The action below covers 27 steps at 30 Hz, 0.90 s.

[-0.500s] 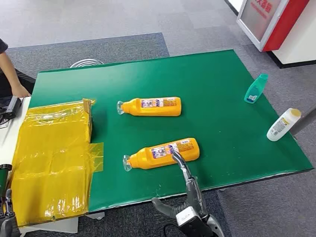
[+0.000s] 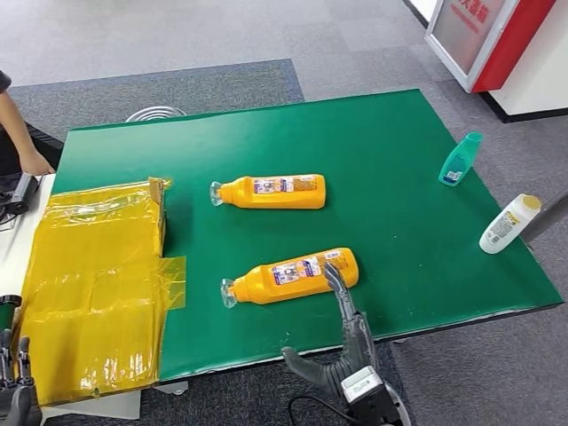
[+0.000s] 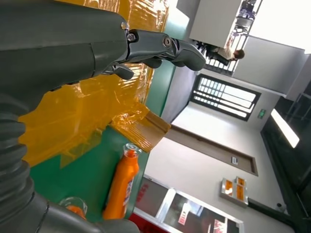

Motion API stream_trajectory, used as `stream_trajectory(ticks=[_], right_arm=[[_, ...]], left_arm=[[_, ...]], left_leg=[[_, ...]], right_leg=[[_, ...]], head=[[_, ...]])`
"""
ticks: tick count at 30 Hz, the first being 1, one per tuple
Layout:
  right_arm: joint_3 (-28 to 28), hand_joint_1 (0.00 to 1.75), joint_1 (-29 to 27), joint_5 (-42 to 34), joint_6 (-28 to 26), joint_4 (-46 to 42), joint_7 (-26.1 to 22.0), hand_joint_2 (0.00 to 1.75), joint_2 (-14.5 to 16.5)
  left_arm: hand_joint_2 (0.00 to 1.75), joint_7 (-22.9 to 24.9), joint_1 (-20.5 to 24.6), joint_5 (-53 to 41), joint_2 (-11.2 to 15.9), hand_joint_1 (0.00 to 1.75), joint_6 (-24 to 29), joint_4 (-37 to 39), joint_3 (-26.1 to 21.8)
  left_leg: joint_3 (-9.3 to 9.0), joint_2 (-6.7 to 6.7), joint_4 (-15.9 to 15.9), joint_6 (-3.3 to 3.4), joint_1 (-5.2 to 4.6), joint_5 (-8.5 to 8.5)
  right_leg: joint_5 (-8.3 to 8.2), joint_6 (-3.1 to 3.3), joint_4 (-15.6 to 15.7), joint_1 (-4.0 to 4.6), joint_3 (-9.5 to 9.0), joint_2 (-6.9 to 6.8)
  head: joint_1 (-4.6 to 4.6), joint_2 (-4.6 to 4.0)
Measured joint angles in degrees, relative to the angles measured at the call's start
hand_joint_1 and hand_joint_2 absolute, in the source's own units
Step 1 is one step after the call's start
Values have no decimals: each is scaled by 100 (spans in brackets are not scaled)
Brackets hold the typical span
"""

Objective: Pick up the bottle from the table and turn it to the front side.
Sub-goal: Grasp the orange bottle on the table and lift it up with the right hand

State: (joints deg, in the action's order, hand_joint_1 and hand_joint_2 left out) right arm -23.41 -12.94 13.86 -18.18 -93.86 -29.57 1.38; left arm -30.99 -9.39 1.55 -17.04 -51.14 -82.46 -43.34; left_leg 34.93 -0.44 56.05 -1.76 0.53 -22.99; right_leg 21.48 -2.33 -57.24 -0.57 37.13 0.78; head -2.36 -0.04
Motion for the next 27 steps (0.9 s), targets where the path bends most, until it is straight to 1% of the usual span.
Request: stream_trajectory(ticks=[3, 6, 9, 11, 14, 16, 18, 21, 27], right_arm=[[20, 0, 2, 258, 194, -102, 206, 175, 0], [42, 0, 7, 321, 349, -200, 389, 175, 0], [106, 0, 30, -25, 908, -283, 697, 175, 0], [178, 0, 65, -175, 1131, -328, 750, 175, 0], [292, 0, 129, -193, 1275, -388, 757, 175, 0], [384, 0, 196, -239, 1468, -461, 728, 175, -2], [471, 0, 316, -162, 1644, -562, 706, 175, -12], [543, 0, 612, 248, 1769, -672, 823, 175, -89], [520, 0, 1382, 972, 2025, -564, 1320, 175, -448]], left_arm=[[175, -17, 0, -10, 17, 0, 27, 7, 60], [175, -51, -1, -11, 26, 0, 35, 15, 87], [175, -94, 5, -11, 46, 0, 45, 48, 136], [175, -110, 16, -13, 65, 0, 64, 85, 169], [175, -164, 34, -24, 90, 0, 101, 138, 215], [175, -223, 49, -34, 116, 0, 152, 185, 291], [175, -285, 72, -32, 155, 0, 227, 258, 401], [175, -381, 117, 13, 238, 0, 355, 396, 610], [175, -548, 219, 137, 469, 0, 585, 722, 1068]], left_leg=[[0, 0, 0, 0, 0, 0], [0, 0, 0, 0, 0, 0], [0, 0, 0, 0, 0, 0], [0, 0, 0, 1, 0, 0], [-1, 0, 0, 0, 0, 1], [0, 0, 0, 0, 0, 2], [-1, 0, 0, 0, 0, 3], [-1, 0, 0, 0, 0, 6], [0, 0, 0, 3, -1, 13]], right_leg=[[0, 0, 0, 0, 0, 0], [0, 0, 0, 0, 0, 0], [0, 0, 0, 0, 0, 0], [0, 0, 0, 0, 0, 0], [-1, -1, 0, 0, 0, 0], [-2, -1, 0, -1, 0, 0], [-4, 0, 0, -1, 0, 0], [-8, 0, 0, -1, 0, 1], [-18, -4, 0, -2, -1, 0]], head=[[0, -1], [0, 0], [0, -1], [0, -1], [0, 0], [0, 0], [1, 0], [1, -1], [0, -1]])
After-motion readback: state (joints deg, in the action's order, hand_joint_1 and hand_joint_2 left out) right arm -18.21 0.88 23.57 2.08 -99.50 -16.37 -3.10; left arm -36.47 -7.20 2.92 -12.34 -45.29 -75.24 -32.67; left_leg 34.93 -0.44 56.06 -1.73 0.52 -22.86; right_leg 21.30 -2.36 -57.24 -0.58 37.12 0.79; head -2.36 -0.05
